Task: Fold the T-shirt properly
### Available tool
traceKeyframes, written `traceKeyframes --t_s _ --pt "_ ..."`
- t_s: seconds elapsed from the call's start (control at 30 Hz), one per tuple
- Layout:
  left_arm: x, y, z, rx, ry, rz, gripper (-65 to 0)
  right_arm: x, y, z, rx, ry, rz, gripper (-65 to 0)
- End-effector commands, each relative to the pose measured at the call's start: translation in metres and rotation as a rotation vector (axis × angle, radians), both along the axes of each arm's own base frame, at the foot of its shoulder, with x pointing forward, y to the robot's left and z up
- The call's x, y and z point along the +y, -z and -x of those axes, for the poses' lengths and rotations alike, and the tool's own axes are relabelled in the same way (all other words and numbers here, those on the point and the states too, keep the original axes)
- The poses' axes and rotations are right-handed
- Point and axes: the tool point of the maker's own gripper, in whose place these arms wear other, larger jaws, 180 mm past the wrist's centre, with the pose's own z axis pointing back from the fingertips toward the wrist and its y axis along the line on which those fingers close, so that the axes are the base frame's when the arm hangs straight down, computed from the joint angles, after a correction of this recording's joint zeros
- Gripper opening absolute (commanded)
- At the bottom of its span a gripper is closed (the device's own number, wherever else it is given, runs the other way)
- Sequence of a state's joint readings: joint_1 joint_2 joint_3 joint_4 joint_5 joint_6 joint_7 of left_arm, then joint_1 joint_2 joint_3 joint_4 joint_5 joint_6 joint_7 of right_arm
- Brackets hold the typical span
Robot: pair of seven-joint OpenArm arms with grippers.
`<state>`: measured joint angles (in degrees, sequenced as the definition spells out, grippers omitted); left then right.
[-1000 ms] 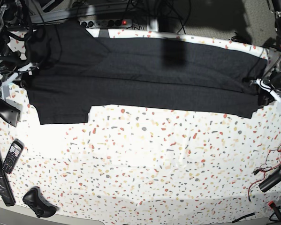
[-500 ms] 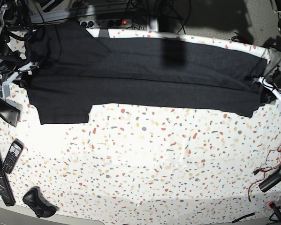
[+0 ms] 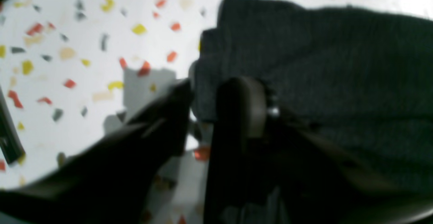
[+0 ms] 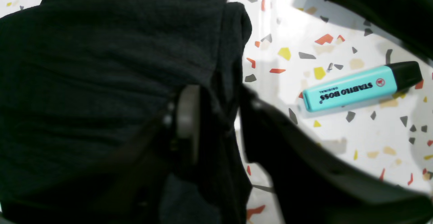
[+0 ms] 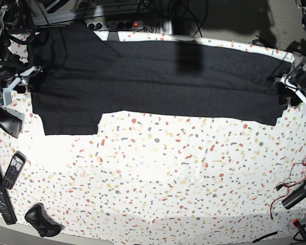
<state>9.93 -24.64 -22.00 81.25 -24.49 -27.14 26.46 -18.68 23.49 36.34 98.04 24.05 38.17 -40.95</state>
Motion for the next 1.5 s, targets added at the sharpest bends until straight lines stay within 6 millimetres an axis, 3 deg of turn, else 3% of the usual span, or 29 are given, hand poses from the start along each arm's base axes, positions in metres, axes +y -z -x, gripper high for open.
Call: traceKeyframes --t_s 0.0,0.2,0.4,0.63,0.93,1.13,1.27,1.47 --pt "0.006 -0.021 -0.013 -0.074 0.002 -0.016 -37.9 -0.002 -0.022 -0.014 -0.074 -0.018 0.002 -38.7" --pt "0.010 -0.032 -0.025 -0.113 0.007 -0.058 -37.9 0.014 -0.049 -0.046 -0.082 -0.054 -0.118 -38.4" --pt "0.010 -0.041 -0.037 -0.140 0.009 -0.068 -38.0 0.015 -0.079 -0.080 -0.201 -0.043 -0.158 -38.4" --pt "-0.005 -0.040 -0.043 -0.156 -0.001 -0.009 -38.0 0.003 -0.049 -0.101 -0.116 0.019 -0.259 -38.5" --pt "-0.019 -0.036 -0.045 -0.163 -0.008 0.033 -38.0 0.016 -0.006 -0.144 0.089 -0.016 -0.189 -38.5" --pt "-0.018 -0.036 -0.045 -0.163 -0.008 0.032 -38.0 0.001 0.000 -0.167 0.170 0.040 -0.095 -38.5" --pt "-0.018 -0.036 -0.045 -0.164 -0.008 0.033 -38.0 -0.003 0.007 -0.172 0.198 0.064 -0.101 -38.5" --pt "-0.018 -0.036 -0.045 -0.164 -0.008 0.032 -38.0 -0.006 0.040 -0.157 0.292 0.102 -0.160 -38.5"
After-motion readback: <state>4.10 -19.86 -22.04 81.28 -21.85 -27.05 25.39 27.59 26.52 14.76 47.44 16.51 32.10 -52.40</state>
